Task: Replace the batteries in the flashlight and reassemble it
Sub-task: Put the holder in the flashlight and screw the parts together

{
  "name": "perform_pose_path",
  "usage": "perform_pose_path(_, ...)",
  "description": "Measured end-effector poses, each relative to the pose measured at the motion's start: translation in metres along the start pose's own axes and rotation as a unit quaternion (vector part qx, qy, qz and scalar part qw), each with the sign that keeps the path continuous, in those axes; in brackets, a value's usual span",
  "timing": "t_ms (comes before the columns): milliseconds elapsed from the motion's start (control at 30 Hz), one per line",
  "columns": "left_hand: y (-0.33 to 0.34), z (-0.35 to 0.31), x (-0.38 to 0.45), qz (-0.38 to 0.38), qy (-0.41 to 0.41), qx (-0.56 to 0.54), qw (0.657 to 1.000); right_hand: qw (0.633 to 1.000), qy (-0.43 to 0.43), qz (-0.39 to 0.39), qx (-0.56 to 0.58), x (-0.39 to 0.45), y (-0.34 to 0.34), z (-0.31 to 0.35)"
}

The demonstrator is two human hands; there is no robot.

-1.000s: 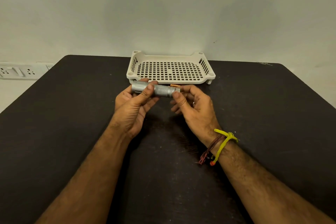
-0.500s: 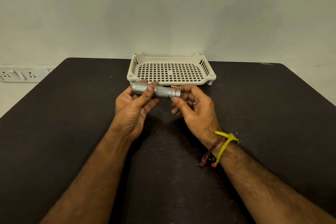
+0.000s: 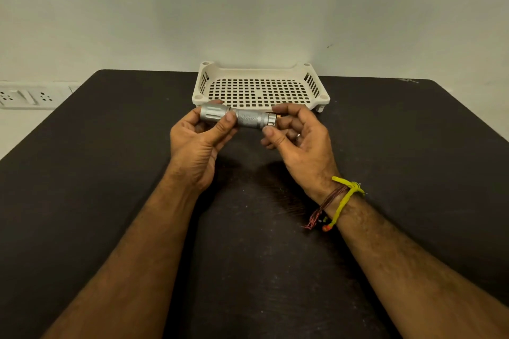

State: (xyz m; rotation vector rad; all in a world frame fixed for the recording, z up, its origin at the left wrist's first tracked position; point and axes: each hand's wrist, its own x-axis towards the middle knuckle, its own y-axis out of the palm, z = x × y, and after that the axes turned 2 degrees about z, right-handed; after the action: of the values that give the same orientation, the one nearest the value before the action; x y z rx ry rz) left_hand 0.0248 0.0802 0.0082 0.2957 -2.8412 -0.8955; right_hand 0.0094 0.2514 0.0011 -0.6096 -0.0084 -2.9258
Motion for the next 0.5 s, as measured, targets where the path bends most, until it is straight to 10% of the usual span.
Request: perform_pose_path(500, 0.0003, -0.0031, -0.0015, 0.001, -0.003, 0.006, 1.0, 1.0, -0.002, -0.003, -0.019, 0.0009, -0.0011, -0.0029)
